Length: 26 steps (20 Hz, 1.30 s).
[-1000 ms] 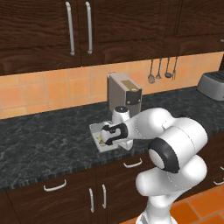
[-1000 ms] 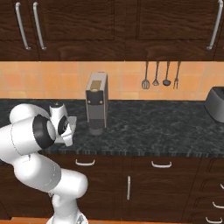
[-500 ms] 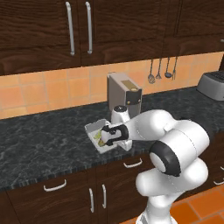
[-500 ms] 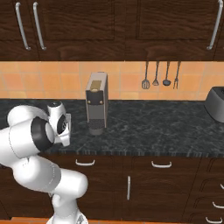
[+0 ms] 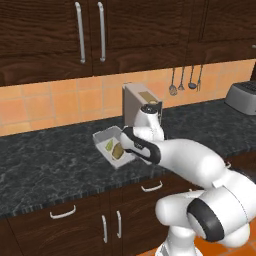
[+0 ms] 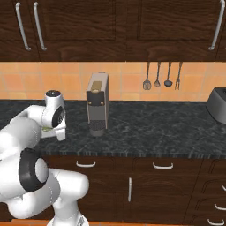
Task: Take the meat container that has the steak and place it on the second highest rack of the freezer. Then take the vegetable container that has the potato and lemon wedge and place it on the highest rack of the freezer.
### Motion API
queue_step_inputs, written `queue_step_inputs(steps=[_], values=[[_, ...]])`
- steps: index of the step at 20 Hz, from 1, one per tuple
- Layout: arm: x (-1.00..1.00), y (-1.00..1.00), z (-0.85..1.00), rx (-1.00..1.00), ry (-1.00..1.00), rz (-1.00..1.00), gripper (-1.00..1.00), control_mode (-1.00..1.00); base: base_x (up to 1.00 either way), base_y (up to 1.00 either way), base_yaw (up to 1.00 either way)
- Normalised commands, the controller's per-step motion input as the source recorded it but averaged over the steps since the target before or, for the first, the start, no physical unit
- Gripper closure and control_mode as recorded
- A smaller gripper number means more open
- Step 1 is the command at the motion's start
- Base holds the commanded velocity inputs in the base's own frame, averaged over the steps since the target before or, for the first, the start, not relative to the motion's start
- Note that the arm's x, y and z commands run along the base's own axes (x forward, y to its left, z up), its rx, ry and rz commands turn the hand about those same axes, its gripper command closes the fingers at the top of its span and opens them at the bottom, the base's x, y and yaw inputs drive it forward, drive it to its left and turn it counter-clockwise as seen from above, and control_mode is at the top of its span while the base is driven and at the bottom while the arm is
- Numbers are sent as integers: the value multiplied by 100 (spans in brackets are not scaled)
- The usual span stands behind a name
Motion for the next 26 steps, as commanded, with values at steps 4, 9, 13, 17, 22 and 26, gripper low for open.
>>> queue_step_inputs(steps=[4, 9, 13, 17, 22, 26], values=[[-51, 0, 100, 4, 0, 8, 100, -100, 0, 0, 0], [-77, -16, 100, -2, 0, 10, 100, -100, 0, 0, 0], [-89, -41, 100, -9, 0, 13, 100, -100, 0, 0, 0], [-87, -53, 99, -7, 1, 17, 100, -100, 0, 0, 0], [-88, -48, 77, -6, 3, 17, 100, -100, 0, 0, 0], [-74, -22, 60, 0, 11, 3, 100, -100, 0, 0, 0]])
